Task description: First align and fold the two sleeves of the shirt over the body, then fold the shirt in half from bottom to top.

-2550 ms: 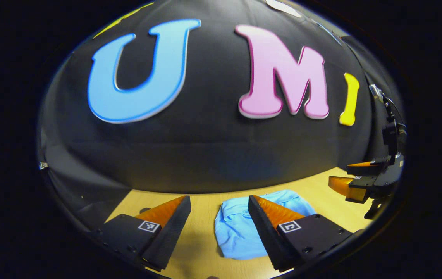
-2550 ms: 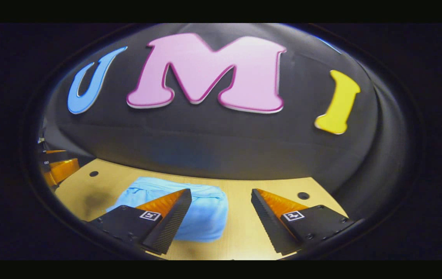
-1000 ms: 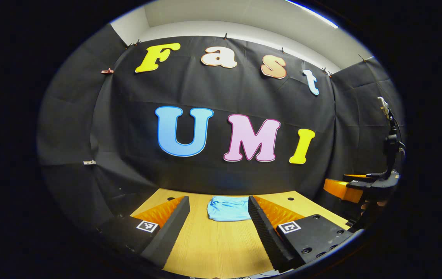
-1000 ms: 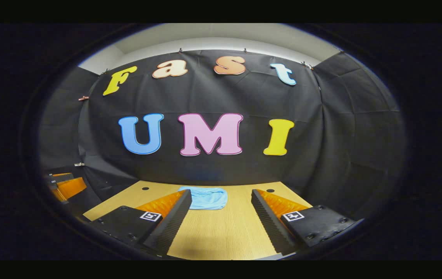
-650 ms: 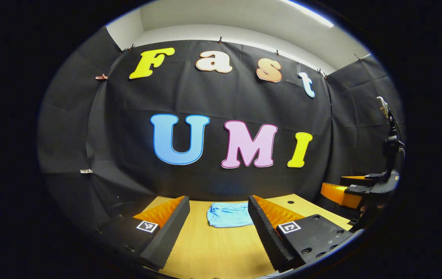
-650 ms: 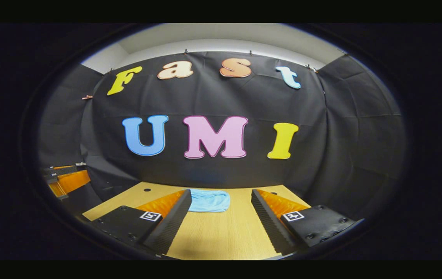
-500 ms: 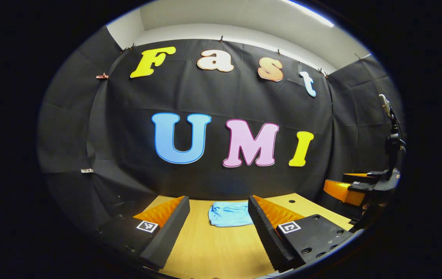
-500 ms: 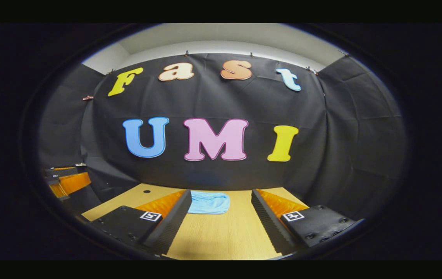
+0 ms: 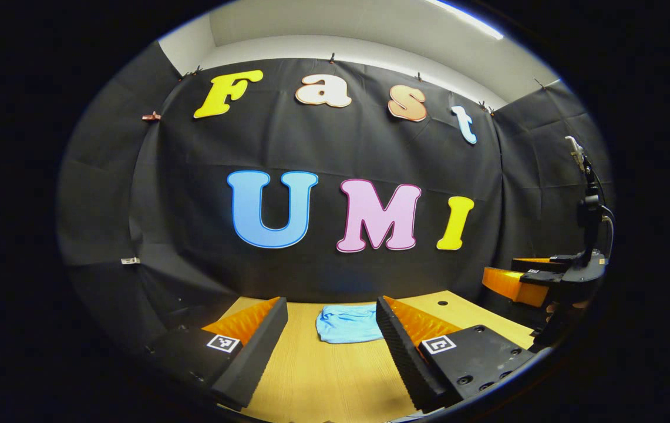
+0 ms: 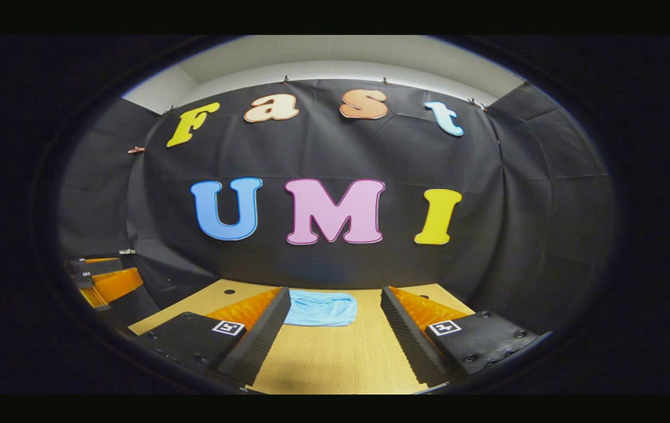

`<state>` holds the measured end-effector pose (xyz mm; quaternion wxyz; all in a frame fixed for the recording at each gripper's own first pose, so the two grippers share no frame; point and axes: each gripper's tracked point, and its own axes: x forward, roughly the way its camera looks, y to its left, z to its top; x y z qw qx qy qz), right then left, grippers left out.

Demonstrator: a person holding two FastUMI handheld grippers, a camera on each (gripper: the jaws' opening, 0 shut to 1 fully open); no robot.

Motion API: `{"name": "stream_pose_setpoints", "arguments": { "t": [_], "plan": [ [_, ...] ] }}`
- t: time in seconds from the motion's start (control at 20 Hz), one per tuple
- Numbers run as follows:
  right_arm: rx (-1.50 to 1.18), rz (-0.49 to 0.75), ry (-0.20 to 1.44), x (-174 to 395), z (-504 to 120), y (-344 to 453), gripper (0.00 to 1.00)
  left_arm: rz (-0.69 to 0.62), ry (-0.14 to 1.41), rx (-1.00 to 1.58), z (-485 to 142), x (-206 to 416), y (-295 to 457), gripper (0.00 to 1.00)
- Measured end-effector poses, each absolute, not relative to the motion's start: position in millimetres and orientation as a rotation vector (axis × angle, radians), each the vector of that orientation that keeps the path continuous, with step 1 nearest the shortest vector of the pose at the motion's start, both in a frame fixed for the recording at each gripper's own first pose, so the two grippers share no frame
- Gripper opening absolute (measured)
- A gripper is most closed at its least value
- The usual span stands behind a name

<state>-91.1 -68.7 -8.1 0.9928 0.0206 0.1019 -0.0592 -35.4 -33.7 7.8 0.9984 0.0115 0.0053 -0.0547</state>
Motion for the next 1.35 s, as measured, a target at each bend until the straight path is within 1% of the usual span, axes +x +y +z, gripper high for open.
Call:
{"name": "stream_pose_setpoints", "arguments": {
  "t": [0.75,1.1,1.35],
  "plan": [
    [0.042,-0.176,0.232,-92,-19,-82,0.97,-0.167,0.022,0.056,1,-23,-45,0.97],
    [0.044,-0.179,0.234,-84,-22,-82,0.97,-0.170,0.041,0.052,-8,-23,-44,0.97],
    [0.053,-0.178,0.233,-81,-22,-81,0.97,-0.153,0.032,0.056,-2,-23,-42,0.97]
  ]
}}
